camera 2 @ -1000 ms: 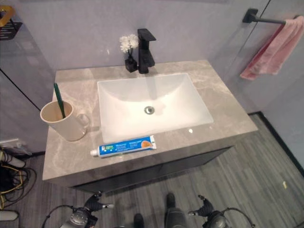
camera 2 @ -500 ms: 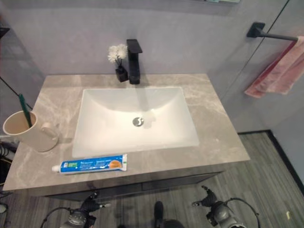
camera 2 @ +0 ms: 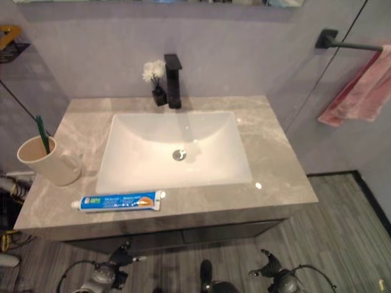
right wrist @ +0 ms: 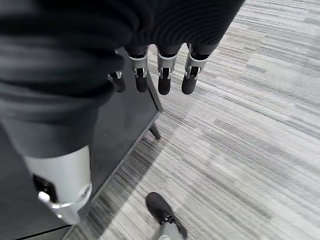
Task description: Put brush and paste in cup on sink, flatten towel.
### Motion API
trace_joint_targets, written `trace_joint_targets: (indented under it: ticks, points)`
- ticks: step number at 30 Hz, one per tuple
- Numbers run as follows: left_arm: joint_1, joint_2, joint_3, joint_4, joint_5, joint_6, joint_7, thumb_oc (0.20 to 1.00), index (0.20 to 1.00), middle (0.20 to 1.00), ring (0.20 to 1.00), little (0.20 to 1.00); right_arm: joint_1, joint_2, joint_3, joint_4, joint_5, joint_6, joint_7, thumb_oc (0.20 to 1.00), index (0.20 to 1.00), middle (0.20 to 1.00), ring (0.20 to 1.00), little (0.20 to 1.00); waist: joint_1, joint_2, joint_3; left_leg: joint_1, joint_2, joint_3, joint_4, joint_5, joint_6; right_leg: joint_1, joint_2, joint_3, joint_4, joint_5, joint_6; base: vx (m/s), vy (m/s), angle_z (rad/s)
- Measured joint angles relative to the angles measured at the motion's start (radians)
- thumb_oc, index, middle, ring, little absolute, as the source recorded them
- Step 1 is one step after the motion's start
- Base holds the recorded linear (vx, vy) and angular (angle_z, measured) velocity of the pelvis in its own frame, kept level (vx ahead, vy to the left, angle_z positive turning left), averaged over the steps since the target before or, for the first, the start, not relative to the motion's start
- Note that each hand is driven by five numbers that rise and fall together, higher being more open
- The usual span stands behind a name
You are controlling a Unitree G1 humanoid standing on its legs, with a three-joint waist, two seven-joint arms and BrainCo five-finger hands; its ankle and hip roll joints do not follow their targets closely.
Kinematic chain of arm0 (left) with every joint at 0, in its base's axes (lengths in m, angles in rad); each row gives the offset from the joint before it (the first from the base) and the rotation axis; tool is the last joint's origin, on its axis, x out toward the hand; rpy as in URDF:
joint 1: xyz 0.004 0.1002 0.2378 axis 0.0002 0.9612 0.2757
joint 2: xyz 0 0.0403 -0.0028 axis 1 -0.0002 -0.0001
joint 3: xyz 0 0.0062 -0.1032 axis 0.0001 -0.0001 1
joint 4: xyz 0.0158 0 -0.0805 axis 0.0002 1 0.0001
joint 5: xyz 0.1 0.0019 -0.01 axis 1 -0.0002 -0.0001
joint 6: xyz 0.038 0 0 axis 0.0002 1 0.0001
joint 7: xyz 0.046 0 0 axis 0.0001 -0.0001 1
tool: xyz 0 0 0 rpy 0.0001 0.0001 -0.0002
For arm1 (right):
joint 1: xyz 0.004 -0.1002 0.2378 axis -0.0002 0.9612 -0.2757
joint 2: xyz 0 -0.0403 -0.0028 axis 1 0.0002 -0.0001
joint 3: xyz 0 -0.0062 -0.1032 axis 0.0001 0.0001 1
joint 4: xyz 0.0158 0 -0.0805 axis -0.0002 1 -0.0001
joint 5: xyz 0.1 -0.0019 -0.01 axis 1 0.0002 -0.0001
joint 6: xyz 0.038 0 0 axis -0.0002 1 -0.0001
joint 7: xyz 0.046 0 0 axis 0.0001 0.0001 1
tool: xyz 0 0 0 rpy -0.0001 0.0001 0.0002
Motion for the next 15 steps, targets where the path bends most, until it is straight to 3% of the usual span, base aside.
trace_joint_targets:
  ticks: [4, 7, 8, 9, 10, 11, 13, 15]
  points:
    - [-0.005, 0.0, -0.021, -0.001, 0.009, -0.002, 0.0, 1.0, 1.0, 1.0, 1.0, 1.0, -0.015, 0.001, -0.008, 0.011, 0.001, 0.0, -0.002, 1.0, 1.0, 1.0, 1.0, 1.0, 0.001, -0.007, 0.004, 0.014, -0.038, 0.03, -0.064, 0.024, 0.029, -0.044, -0.026, 0.054, 0.031, 0.015, 0.023, -0.05, 0.155, -0.31]
    - [-0.005, 0.0, -0.02, 0.002, 0.01, -0.002, 0.0, 1.0, 1.0, 1.0, 1.0, 1.0, 0.004, 0.008, -0.005, 0.006, 0.001, 0.0, -0.002, 1.0, 1.0, 1.0, 1.0, 1.0, -0.014, -0.02, 0.004, 0.026, -0.084, 0.065, -0.089, 0.044, 0.061, -0.059, -0.064, 0.106, 0.03, 0.04, 0.06, -0.16, 0.094, -0.34]
    - [-0.01, 0.005, -0.02, -0.005, 0.009, -0.002, 0.001, 1.0, 1.0, 1.0, 1.0, 1.0, -0.001, 0.011, 0.016, 0.007, 0.0, 0.002, 0.001, 1.0, 1.0, 1.0, 1.0, 1.0, -0.028, -0.022, 0.011, 0.002, -0.107, 0.08, -0.072, 0.043, 0.081, -0.081, -0.081, 0.148, 0.034, 0.052, 0.118, -0.18, 0.08, -0.23]
    - [-0.015, 0.007, -0.019, -0.016, 0.009, -0.003, 0.0, 1.0, 1.0, 1.0, 1.0, 1.0, 0.0, 0.012, 0.038, 0.005, 0.0, 0.002, 0.002, 1.0, 1.0, 1.0, 1.0, 1.0, -0.041, -0.02, 0.012, -0.028, -0.11, 0.077, -0.053, 0.041, 0.095, -0.099, -0.077, 0.204, 0.046, 0.042, 0.149, -0.19, 0.033, -0.16]
    - [-0.005, 0.007, -0.012, -0.049, 0.009, -0.012, 0.002, 1.0, 1.0, 1.0, 1.0, 1.0, -0.003, 0.018, 0.043, -0.007, -0.001, 0.004, 0.007, 1.0, 1.0, 1.0, 1.0, 1.0, -0.016, 0.004, 0.027, -0.044, -0.082, 0.107, -0.061, 0.075, 0.108, -0.147, -0.055, 0.172, 0.184, -0.036, 0.092, -0.11, -0.004, -0.28]
    - [0.0, 0.005, -0.008, -0.061, 0.006, -0.015, 0.002, 1.0, 1.0, 1.0, 1.0, 1.0, -0.003, 0.015, 0.043, -0.028, -0.001, 0.004, 0.007, 1.0, 1.0, 1.0, 1.0, 1.0, 0.009, 0.02, 0.033, -0.032, -0.064, 0.125, -0.079, 0.083, 0.106, -0.144, -0.065, 0.097, 0.238, -0.08, 0.084, -0.03, -0.098, -0.52]
    - [0.026, 0.008, 0.0, -0.063, 0.004, -0.014, 0.002, 1.0, 1.0, 1.0, 1.0, 1.0, -0.008, 0.015, 0.042, -0.055, -0.001, 0.0, 0.006, 1.0, 1.0, 1.0, 1.0, 1.0, 0.033, 0.028, 0.033, -0.026, -0.05, 0.138, -0.089, 0.083, 0.104, -0.078, -0.102, 0.053, 0.204, -0.101, 0.1, 0.06, -0.127, -0.42]
    - [0.047, 0.021, 0.01, -0.069, -0.001, -0.014, -0.001, 1.0, 1.0, 1.0, 1.0, 1.0, -0.02, 0.016, 0.041, -0.06, -0.003, -0.001, 0.007, 1.0, 1.0, 1.0, 1.0, 1.0, 0.04, 0.016, 0.026, -0.022, -0.054, 0.135, -0.089, 0.086, 0.09, 0.023, -0.134, 0.073, 0.078, -0.068, 0.132, 0.06, -0.152, 0.0]
